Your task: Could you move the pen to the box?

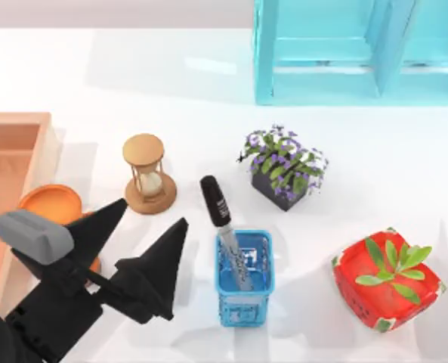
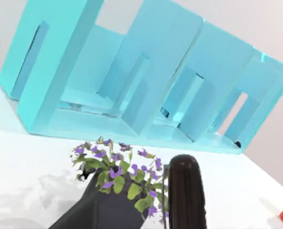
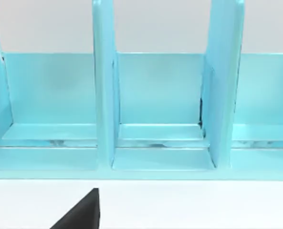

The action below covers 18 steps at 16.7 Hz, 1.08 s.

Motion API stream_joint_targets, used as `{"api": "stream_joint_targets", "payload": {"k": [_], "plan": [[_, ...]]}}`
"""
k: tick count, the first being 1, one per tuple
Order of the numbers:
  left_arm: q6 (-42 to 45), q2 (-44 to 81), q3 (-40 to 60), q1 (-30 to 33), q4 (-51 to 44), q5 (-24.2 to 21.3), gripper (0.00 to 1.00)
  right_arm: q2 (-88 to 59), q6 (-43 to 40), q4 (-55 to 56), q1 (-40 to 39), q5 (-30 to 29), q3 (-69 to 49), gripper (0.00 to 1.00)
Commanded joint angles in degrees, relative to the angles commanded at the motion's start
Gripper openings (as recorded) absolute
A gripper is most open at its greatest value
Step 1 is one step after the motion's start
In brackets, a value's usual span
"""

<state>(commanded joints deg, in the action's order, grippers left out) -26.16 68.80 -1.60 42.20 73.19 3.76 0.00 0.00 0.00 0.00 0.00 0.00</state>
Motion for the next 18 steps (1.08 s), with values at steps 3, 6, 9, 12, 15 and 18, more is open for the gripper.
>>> {"api": "stream_joint_targets", "payload": {"k": [3,6,9,12,15,18], "plan": [[-3.6,14.1,-0.9,4.3,11.6,0.6,1.00,0.0,0.0,0.0,0.0,0.0,0.0,1.00],[-6.0,24.9,-2.0,6.7,18.0,1.0,1.00,0.0,0.0,0.0,0.0,0.0,0.0,1.00],[-7.1,30.5,-2.3,7.8,20.3,1.2,1.00,0.0,0.0,0.0,0.0,0.0,0.0,1.00],[-7.3,31.2,-2.3,7.9,20.5,1.2,1.00,0.0,0.0,0.0,0.0,0.0,0.0,1.00],[-7.2,31.4,-1.3,7.6,20.4,1.2,1.00,0.0,0.0,0.0,0.0,0.0,0.0,1.00],[-7.2,33.0,0.7,7.5,19.6,0.8,1.00,0.0,0.0,0.0,0.0,0.0,0.0,1.00]]}}
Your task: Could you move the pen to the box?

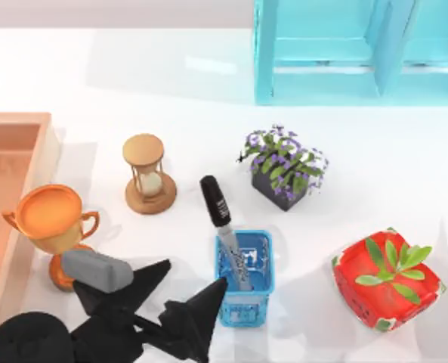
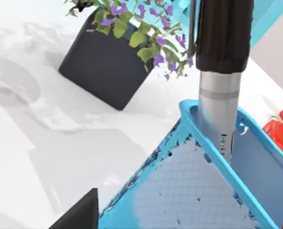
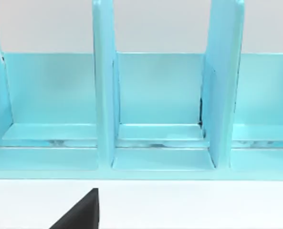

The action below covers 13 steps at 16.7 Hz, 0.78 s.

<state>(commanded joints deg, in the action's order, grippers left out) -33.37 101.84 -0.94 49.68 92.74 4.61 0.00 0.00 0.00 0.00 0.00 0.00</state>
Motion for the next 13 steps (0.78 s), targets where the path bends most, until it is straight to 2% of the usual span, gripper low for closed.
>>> {"api": "stream_joint_targets", "payload": {"k": [8,13], "plan": [[0.3,11.1,16.9,-1.6,-5.8,-1.8,1.00,0.0,0.0,0.0,0.0,0.0,0.0,1.00],[0.3,12.8,19.4,-1.9,-6.8,-2.1,1.00,0.0,0.0,0.0,0.0,0.0,0.0,1.00]]}}
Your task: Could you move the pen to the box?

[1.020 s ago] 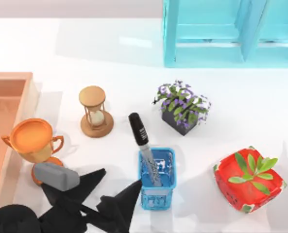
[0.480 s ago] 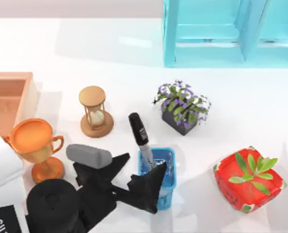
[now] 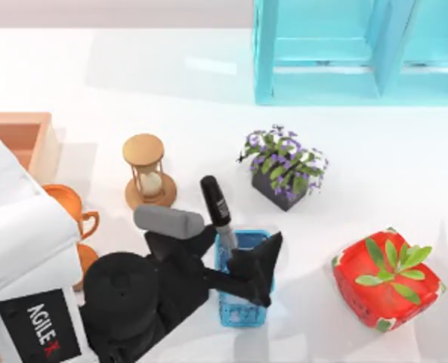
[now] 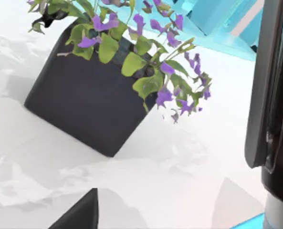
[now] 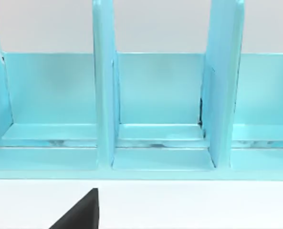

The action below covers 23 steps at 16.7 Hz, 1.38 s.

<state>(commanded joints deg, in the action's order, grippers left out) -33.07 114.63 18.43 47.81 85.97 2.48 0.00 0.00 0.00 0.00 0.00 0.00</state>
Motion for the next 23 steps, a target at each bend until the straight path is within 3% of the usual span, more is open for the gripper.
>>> {"api": "stream_joint_targets", "payload": {"k": [1,14,23], "plan": [[0.0,0.0,0.0,0.0,0.0,0.0,1.00,0.0,0.0,0.0,0.0,0.0,0.0,1.00],[0.0,0.0,0.0,0.0,0.0,0.0,0.02,0.0,0.0,0.0,0.0,0.0,0.0,1.00],[0.3,-1.2,0.2,-0.6,0.4,0.2,0.00,0.0,0.0,0.0,0.0,0.0,0.0,1.00]]}}
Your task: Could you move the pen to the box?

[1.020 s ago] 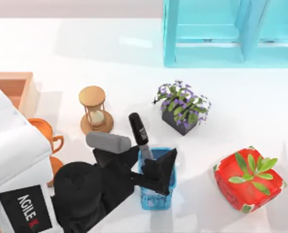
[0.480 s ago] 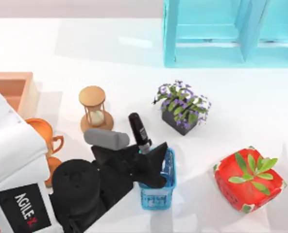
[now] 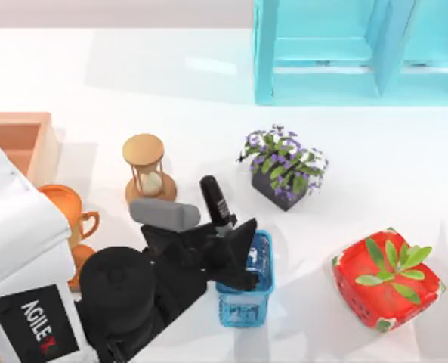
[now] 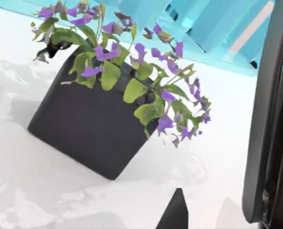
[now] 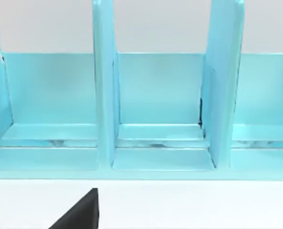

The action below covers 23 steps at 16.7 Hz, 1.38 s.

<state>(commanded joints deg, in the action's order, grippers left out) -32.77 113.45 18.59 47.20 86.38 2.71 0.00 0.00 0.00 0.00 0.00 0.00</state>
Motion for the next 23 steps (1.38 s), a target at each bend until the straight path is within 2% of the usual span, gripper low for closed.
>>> {"api": "stream_joint_targets", "payload": {"k": [3,6,10,18,21,23], "plan": [[0.1,-1.9,0.3,-1.1,-2.0,-1.1,0.00,0.0,0.0,0.0,0.0,0.0,0.0,1.00],[0.7,-8.3,1.1,-5.1,-8.9,-5.1,0.00,0.0,0.0,0.0,0.0,0.0,0.0,1.00],[1.8,-21.7,2.5,-13.3,-23.6,-13.4,0.00,0.0,0.0,0.0,0.0,0.0,0.0,1.00],[5.1,-54.2,4.0,-32.5,-60.6,-31.8,0.00,0.0,0.0,0.0,0.0,0.0,0.0,1.00],[6.1,-62.1,4.2,-37.6,-68.6,-36.4,0.00,0.0,0.0,0.0,0.0,0.0,0.0,1.00],[6.4,-64.3,4.2,-39.2,-70.9,-37.8,0.00,0.0,0.0,0.0,0.0,0.0,0.0,1.00]]}}
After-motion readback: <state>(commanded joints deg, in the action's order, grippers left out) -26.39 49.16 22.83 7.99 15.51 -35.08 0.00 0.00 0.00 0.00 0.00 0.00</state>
